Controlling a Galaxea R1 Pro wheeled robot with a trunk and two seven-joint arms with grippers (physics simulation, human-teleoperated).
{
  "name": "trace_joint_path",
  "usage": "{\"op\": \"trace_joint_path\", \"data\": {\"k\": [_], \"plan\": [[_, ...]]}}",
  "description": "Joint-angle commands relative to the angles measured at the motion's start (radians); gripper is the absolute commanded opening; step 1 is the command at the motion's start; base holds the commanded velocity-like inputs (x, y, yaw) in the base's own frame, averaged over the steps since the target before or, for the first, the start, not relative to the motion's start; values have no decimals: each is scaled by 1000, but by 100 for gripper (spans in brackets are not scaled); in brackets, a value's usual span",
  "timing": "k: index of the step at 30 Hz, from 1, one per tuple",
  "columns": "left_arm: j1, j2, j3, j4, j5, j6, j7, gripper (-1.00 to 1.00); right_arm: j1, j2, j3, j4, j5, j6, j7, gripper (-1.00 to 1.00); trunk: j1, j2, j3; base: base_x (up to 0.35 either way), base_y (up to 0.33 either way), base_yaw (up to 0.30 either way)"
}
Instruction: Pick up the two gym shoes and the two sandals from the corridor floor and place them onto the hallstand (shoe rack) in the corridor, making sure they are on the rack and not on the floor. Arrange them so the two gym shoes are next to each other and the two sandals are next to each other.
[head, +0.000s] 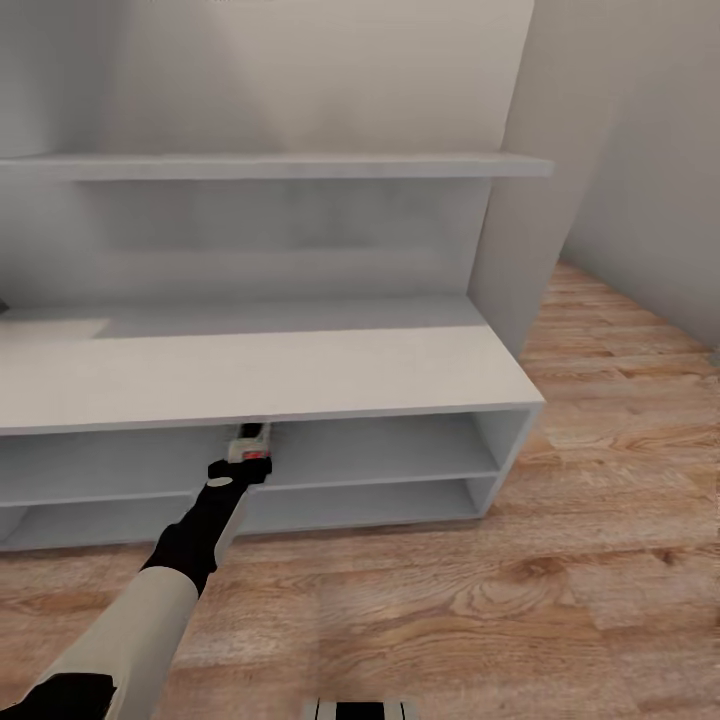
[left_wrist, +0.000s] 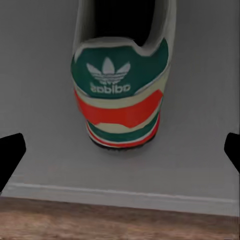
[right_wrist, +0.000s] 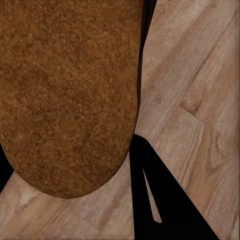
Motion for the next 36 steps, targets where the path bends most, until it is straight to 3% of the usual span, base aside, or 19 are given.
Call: {"op": "trace_joint_path", "data": {"k": [1,13,36], "plan": [[0,0,-1,-2,1,6,4,100,-1,-1,0,-1,-11,4,-11,-100,-1,0,-1,-331,0,0],[2,1,-1,-2,1,-48,4,100,-1,0,0,-1,-11,4,-11,-100,-1,0,-1,-299,0,0],[8,18,-1,30,1,-45,4,100,-1,0,0,-3,-11,3,-13,-100,-1,0,-1,-60,9,0]]}}
